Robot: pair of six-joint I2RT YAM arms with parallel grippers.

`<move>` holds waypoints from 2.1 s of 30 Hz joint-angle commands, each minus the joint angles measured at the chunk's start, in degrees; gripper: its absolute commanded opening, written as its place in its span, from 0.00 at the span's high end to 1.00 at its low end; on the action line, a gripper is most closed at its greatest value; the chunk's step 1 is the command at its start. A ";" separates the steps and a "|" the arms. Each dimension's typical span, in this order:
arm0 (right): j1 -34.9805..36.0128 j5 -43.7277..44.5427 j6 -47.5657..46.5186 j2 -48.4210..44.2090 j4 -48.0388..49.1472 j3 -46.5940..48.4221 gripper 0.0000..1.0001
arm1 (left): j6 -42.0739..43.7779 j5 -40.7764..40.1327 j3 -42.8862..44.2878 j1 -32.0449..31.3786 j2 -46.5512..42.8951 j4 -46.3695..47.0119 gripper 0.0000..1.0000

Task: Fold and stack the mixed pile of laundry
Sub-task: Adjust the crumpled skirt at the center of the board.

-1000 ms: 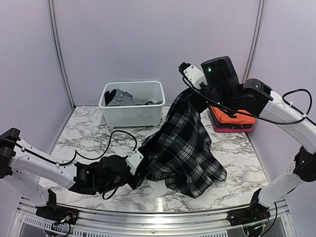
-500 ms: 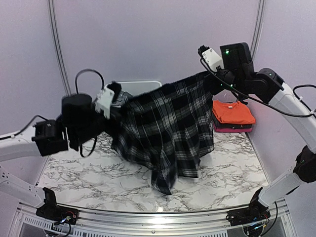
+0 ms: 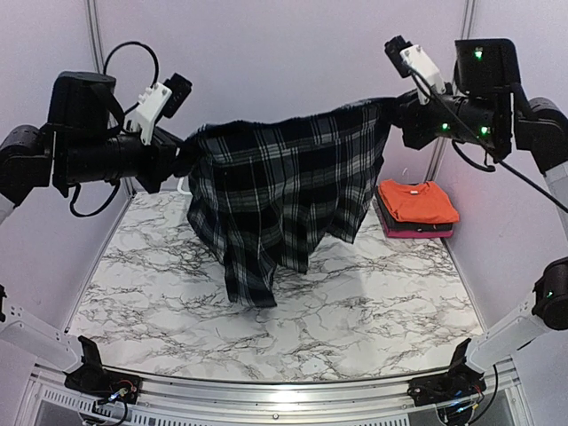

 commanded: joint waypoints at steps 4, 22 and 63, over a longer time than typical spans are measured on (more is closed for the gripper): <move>1.03 7.81 8.18 -0.99 -6.91 -4.03 1.00 | -11.55 -0.92 -0.34 -0.07 1.17 -11.85 1.00; -13.41 -0.15 10.04 1.80 10.36 4.26 1.00 | -19.30 -31.50 7.57 3.02 5.27 11.05 1.00; -4.42 -23.08 31.24 -25.22 14.74 -49.22 1.00 | -20.60 -2.93 -35.10 -10.13 -9.28 12.59 1.00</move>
